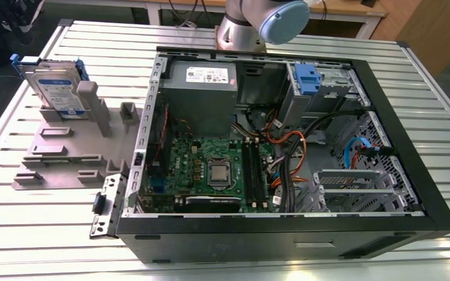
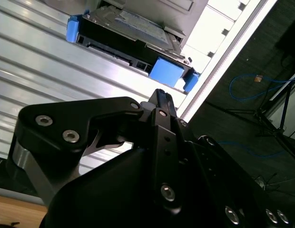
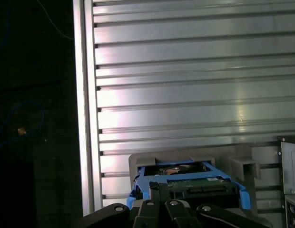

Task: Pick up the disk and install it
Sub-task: 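Pick up the disk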

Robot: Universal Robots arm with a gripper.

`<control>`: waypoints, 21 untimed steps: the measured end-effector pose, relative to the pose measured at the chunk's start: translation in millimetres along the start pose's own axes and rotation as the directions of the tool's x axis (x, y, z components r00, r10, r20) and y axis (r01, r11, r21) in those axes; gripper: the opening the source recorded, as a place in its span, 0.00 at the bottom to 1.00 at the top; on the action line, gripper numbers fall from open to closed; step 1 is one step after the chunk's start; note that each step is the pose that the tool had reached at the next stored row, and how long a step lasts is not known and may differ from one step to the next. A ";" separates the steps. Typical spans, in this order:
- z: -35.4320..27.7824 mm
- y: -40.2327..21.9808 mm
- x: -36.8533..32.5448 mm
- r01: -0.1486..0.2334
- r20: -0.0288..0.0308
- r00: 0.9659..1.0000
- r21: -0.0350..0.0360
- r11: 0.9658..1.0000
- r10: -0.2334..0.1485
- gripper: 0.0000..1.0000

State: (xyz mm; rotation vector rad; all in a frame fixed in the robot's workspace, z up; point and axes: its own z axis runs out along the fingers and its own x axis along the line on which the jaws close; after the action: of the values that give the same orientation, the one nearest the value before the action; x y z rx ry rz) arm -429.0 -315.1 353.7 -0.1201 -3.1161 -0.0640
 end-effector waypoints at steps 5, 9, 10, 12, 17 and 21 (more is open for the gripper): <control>-0.1 -0.9 -0.1 0.000 0.000 1.000 0.000 1.000 0.000 0.11; -0.1 -1.7 -0.1 0.000 0.000 1.000 0.000 1.000 0.000 0.11; -0.1 -1.9 -0.1 0.000 0.000 1.000 0.000 1.000 0.000 0.11; -0.1 -2.3 -0.2 0.000 0.000 1.000 0.000 1.000 0.000 0.11; -0.1 -3.3 -0.2 0.000 0.000 1.000 0.000 1.000 0.000 0.11; -0.2 -4.0 -0.3 0.000 0.000 1.000 0.000 1.000 0.000 0.11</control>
State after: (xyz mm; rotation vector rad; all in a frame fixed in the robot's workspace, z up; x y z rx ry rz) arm -429.0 -319.2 353.7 -0.1201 -3.1161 -0.0640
